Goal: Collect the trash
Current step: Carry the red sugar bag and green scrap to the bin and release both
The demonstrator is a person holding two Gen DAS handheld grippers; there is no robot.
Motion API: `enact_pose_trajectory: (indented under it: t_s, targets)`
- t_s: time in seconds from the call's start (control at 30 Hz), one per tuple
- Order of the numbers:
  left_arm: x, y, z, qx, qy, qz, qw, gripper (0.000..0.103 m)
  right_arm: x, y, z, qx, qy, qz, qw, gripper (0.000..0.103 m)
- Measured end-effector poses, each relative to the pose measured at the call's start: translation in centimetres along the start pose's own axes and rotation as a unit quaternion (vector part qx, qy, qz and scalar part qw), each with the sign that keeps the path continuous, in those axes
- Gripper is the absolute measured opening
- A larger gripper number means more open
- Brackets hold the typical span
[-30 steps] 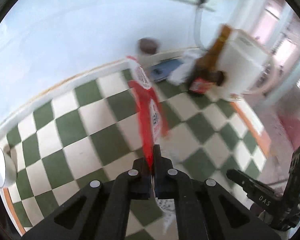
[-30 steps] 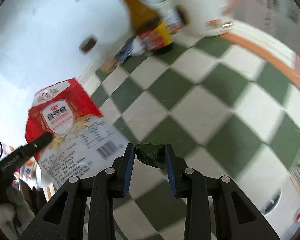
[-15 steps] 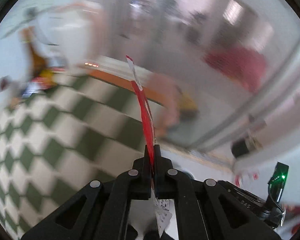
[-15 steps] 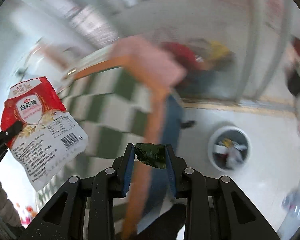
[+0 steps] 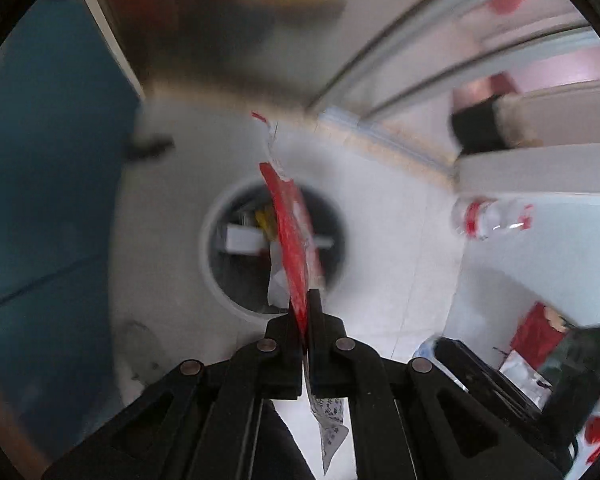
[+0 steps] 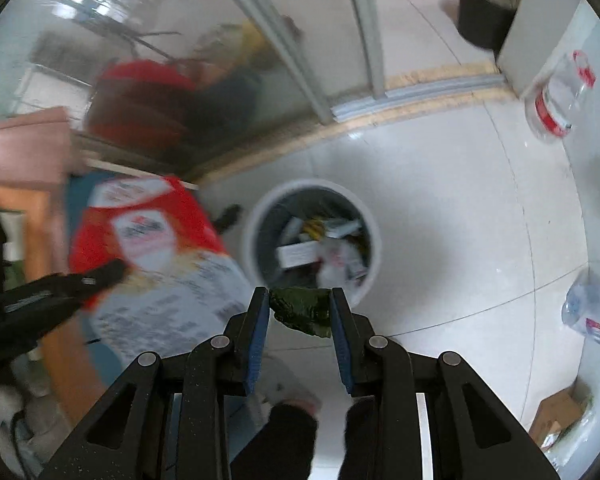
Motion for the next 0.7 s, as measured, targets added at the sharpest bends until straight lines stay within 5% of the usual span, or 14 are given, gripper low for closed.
enact_pose_trajectory:
  t_s: [0.2,0.3,0.5,0.53,0.6,0.63,0.67,0.7]
  targets:
    - [-14.4,-1.9,-0.7,-0.005,-0.022,-0.090,0.9956,0.000,-11.3,-0.7,4.7,-0.005,-0.006,-0.044,0.999,0.032]
    - [-17.7,-2.3,-2.2,-0.013,-0.046,-0.113,0.9924,0.001,-14.7,-1.1,5.7,-0.005,-0.009,-0.057,0.998,0.032]
    - [-15.6,-3.1,-2.8,-0.019,-0.078,-0.086,0.9931,0.010,-17.8,-1.8,5.6,0.004,-0.011,-0.084,0.996,0.034]
    - [-14.6,-3.2,-2.4,-0.028,-0.084,-0.069,0.9937,0.017,-18.0,-1.9,5.5,0.003,-0.012,-0.086,0.996,0.037]
    - [-12.4,-3.5,-2.5,-0.043,-0.085,-0.036,0.9948,0.053,-17.7,-2.1,5.4,0.001,-0.008,-0.088,0.996,0.055]
    - [-11.8,-3.5,-2.5,-0.044,-0.084,-0.027,0.9951,0.086,-17.2,-2.1,5.2,-0.001,-0.009,-0.085,0.996,0.066]
    - [-10.6,-3.5,-2.2,-0.046,-0.082,-0.014,0.9955,0.096,-16.7,-2.1,5.0,0.000,-0.010,-0.082,0.997,0.068]
    - [-9.4,-3.5,-2.1,-0.049,-0.083,0.000,0.9953,0.097,-16.2,-2.1,4.8,0.003,-0.006,-0.082,0.997,0.068]
Point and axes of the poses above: each gripper's, at about its wrist camera, not at the fingertips, and x roughly against the way its jaws point, z to its right, y to its underside, the point moved 8 cm from there along -x, roughly the way its jaws point, and after that the axes turned 7 degrees about x, right-handed, at the moved point
